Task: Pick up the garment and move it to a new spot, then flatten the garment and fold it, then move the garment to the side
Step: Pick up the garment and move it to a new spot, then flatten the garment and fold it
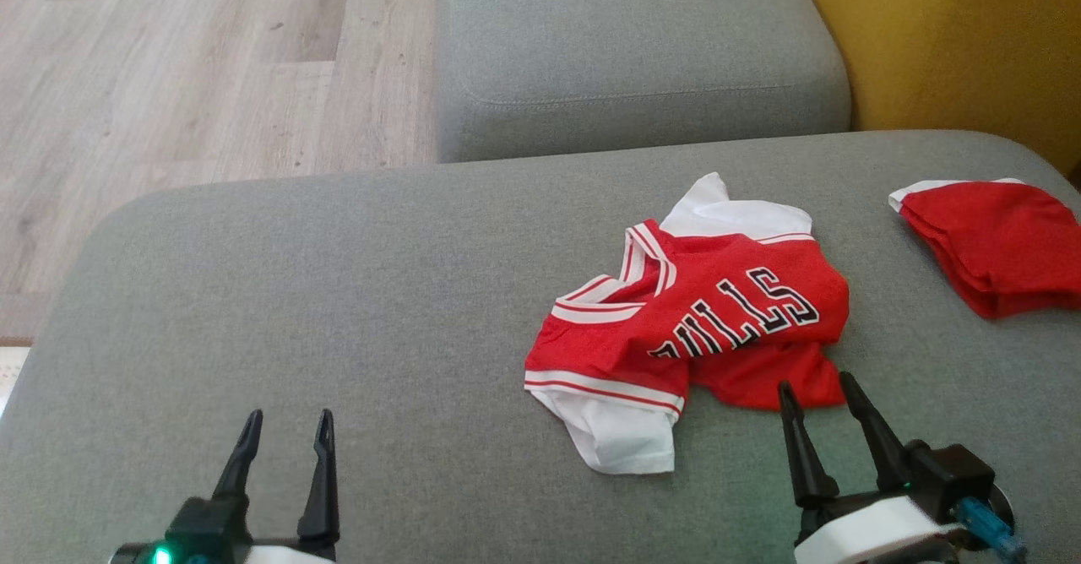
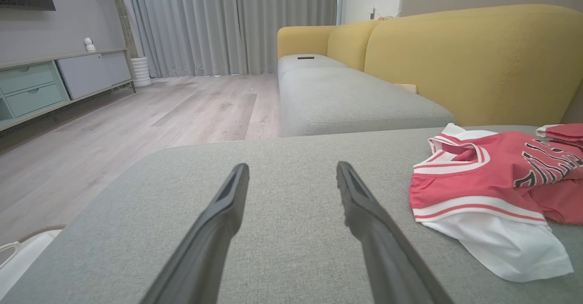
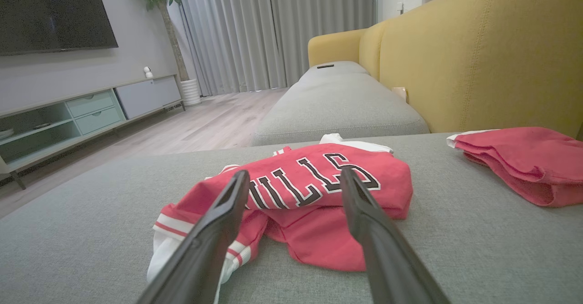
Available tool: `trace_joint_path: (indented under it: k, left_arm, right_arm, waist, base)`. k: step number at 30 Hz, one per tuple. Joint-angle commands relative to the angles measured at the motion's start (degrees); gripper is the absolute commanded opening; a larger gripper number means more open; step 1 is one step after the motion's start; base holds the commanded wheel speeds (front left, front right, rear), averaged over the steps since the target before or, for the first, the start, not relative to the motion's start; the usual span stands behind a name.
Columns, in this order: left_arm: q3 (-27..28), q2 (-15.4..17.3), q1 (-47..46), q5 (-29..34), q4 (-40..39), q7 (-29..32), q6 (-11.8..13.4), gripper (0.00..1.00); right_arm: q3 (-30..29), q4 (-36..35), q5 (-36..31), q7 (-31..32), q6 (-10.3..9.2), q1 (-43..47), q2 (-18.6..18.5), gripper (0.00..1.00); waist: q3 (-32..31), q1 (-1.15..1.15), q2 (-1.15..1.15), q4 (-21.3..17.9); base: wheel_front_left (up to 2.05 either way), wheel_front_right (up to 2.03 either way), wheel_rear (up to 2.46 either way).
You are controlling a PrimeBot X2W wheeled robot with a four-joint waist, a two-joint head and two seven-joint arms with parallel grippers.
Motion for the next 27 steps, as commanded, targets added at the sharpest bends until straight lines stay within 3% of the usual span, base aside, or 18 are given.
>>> trace_joint_path:
  k: [1, 27]
  left_arm:
    - [2.7, -0.9, -2.2, 0.6, -2.1, -0.5, -0.2, 1.00]
    - [6.7, -4.3, -1.6, 3.5, -0.5, -0.5, -4.7, 1.00]
  right_arm:
    - [0.9, -1.9, -0.5, -0.5, 0.37, -1.8, -0.3, 1.00]
    - [0.6, -1.9, -0.7, -0.5, 0.37, -1.4, 0.7, 1.00]
  waist:
    - [-0.1, 0.00, 0.00, 0.1]
    - [-0.1, 0.00, 0.00, 0.6]
  base:
    - [0.00, 0.00, 0.00]
    - [0.00, 0.00, 0.00]
